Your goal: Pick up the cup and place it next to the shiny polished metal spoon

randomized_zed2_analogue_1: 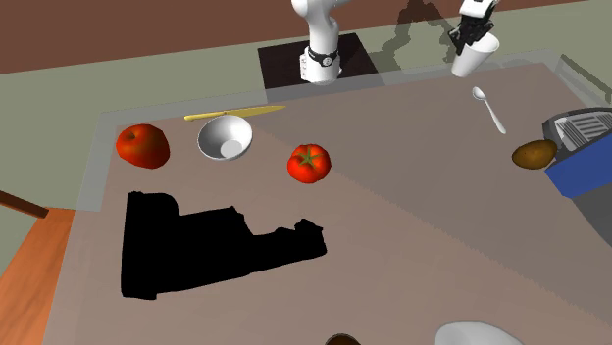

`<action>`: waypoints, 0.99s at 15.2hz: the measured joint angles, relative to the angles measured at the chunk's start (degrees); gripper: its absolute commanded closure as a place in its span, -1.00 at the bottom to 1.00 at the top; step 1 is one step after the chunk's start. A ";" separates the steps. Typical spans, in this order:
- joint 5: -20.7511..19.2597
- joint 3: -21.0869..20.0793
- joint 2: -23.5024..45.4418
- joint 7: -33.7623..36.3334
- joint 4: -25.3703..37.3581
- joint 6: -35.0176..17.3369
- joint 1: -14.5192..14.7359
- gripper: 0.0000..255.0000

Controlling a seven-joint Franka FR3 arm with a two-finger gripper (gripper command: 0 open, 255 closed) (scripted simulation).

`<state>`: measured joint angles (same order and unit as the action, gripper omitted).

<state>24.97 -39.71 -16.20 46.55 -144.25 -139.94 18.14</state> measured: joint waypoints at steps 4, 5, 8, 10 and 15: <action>0.00 -0.22 0.40 0.04 -0.35 -0.76 -0.01 1.00; -0.01 -0.23 0.42 0.05 -0.36 -0.79 -0.01 1.00; -0.01 -0.24 0.44 0.05 -0.37 -0.83 -0.01 -1.00; -0.01 -0.24 0.44 0.05 -0.36 -0.83 -0.01 -1.00; 0.30 0.21 -0.64 -0.13 -0.09 0.42 0.20 -1.00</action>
<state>25.27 -39.50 -16.84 46.42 -144.34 -139.53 18.34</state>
